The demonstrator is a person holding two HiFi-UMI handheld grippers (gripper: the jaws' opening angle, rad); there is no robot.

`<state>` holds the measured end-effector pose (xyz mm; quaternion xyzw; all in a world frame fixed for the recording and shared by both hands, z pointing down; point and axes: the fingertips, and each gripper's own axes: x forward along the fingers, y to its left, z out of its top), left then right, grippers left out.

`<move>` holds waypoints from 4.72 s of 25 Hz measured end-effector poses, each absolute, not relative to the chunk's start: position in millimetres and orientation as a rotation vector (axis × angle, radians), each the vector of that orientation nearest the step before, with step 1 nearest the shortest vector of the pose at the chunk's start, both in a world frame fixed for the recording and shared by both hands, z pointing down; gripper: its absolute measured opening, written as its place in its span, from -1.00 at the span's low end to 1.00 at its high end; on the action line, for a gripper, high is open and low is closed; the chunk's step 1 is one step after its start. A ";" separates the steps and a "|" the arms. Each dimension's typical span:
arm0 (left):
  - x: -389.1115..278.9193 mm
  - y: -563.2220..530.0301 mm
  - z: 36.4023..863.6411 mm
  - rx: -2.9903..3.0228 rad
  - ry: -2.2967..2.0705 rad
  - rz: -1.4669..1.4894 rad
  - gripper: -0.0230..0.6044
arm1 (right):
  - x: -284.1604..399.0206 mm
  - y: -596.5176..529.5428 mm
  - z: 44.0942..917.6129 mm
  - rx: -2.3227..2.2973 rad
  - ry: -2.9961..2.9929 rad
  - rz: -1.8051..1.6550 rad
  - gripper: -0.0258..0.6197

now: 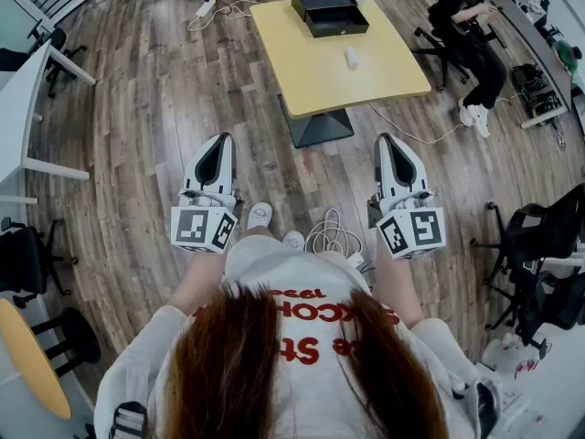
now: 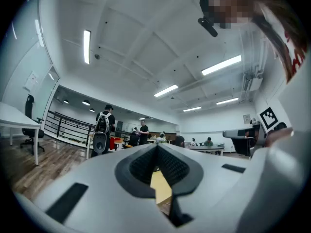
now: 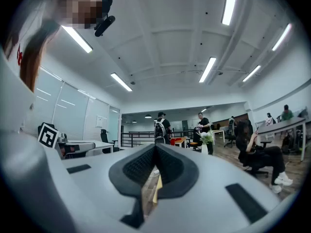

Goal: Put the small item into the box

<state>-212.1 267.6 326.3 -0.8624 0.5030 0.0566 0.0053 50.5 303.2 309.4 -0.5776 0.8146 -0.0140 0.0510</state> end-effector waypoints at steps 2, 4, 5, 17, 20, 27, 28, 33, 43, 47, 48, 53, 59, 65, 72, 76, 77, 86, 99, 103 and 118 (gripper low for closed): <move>-211.5 267.1 328.9 -2.695 1.577 0.176 -0.90 | 50.2 303.1 310.5 -1.746 2.483 -0.034 -0.91; -209.7 268.6 331.6 -2.697 1.577 0.173 -0.90 | 51.2 305.5 312.8 -1.741 2.486 -0.041 -0.91; -208.3 269.5 332.1 -2.699 1.576 0.171 -0.90 | 52.2 307.2 313.9 -1.740 2.486 -0.049 -0.91; -207.0 262.6 332.8 -2.694 1.587 0.153 -0.90 | 50.6 297.5 315.6 -1.684 2.484 -0.111 -0.91; -205.1 247.6 336.5 -2.689 1.590 0.163 -0.91 | 51.3 286.8 318.8 -1.687 2.490 -0.108 -0.91; -198.3 188.2 335.1 -2.716 1.567 0.185 -0.90 | 57.8 236.3 320.1 -1.728 2.471 -0.144 -0.91; -196.0 176.6 333.9 -2.719 1.560 0.191 -0.90 | 58.8 226.0 317.8 -1.728 2.474 -0.136 -0.91; -183.3 118.1 331.5 -2.745 1.521 0.201 -0.90 | 64.2 173.5 311.9 -1.728 2.475 -0.133 -0.91; -160.8 23.0 334.9 -2.807 1.439 0.214 -0.90 | 80.1 94.6 315.6 -1.778 2.427 -0.178 -0.91; -156.5 3.9 342.3 -2.832 1.432 0.192 -0.90 | 85.5 79.0 323.4 -1.806 2.420 -0.209 -0.90; -156.2 1.1 343.6 -2.836 1.436 0.190 -0.90 | 86.8 75.8 324.3 -1.809 2.422 -0.214 -0.90; -158.6 -9.1 348.8 -2.834 1.456 0.169 -0.90 | 89.9 59.6 326.3 -1.804 2.425 -0.229 -0.90; -154.5 -27.1 356.6 -2.802 1.537 0.166 -0.90 | 99.6 31.8 333.5 -1.753 2.455 -0.253 -0.90; -150.6 -48.9 351.2 -2.711 1.649 0.173 -0.90 | 111.2 -13.5 328.7 -1.637 2.515 -0.244 -0.90; -126.8 -81.3 342.1 -2.619 1.747 0.242 -0.90 | 138.1 -71.5 324.1 -1.509 2.603 -0.227 -0.90; -112.3 -94.6 342.3 -2.557 1.813 0.230 -0.90 | 150.9 -97.5 326.3 -1.430 2.651 -0.236 -0.90; -109.2 -97.6 342.7 -2.544 1.828 0.228 -0.90 | 153.6 -102.8 327.9 -1.411 2.663 -0.241 -0.90; -91.6 -111.4 351.7 -2.498 1.899 0.181 -0.90 | 163.5 -134.5 343.2 -1.323 2.708 -0.291 -0.90; -94.2 -156.2 363.2 -2.634 1.784 0.135 -0.91 | 146.8 -156.1 357.9 -1.470 2.667 -0.351 -0.90; -97.0 -164.8 379.1 -2.668 1.789 0.101 -0.90 | 148.1 -159.5 386.0 -1.567 2.674 -0.426 -0.90; -101.5 -178.2 444.9 -2.790 1.794 -0.046 -0.90 | 150.9 -146.1 574.2 -1.897 2.769 -0.929 -0.64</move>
